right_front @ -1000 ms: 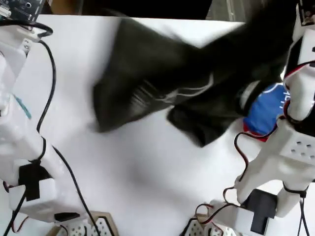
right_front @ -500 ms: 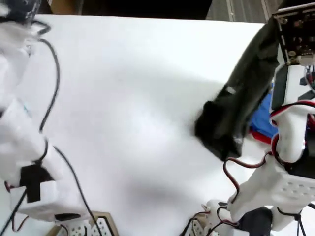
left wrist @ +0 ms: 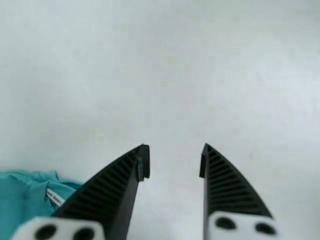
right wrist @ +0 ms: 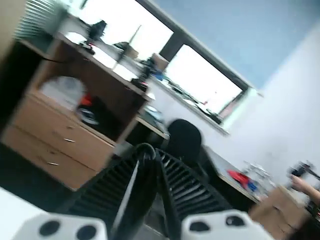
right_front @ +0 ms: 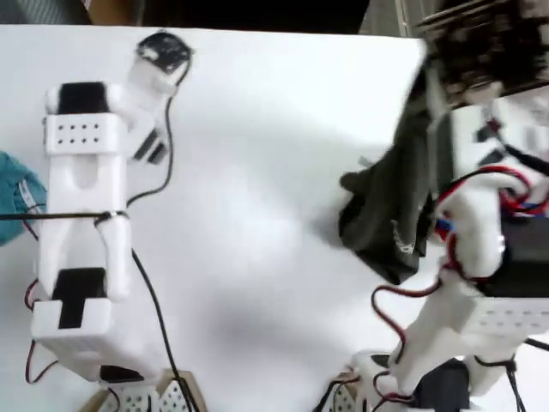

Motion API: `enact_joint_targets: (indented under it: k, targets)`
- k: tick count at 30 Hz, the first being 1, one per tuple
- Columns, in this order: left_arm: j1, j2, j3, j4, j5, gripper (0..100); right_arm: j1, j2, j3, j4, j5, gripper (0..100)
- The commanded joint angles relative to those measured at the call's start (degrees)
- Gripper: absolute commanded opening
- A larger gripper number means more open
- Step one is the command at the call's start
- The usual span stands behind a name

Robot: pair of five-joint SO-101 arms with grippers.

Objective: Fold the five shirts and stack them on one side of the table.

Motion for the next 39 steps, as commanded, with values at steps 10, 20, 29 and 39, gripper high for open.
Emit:
enact_joint_targets:
  k: [10,20,29,39]
  targets:
    - [0.09,-0.44,5.93,-0.88,0.7,19,-11.3,-1.98,-1.23,2.42,-6.59,2.0]
    - [15.65,0.18,6.11,0.0,1.23,20,-5.14,-1.54,-1.23,3.3,-6.24,2.0]
    - [25.32,7.74,5.58,-3.34,26.02,20,-1.36,-1.36,-1.05,3.21,-6.24,2.0]
    - [29.98,11.16,5.49,-6.33,34.73,20,0.04,-1.36,-1.05,3.38,-6.24,2.0]
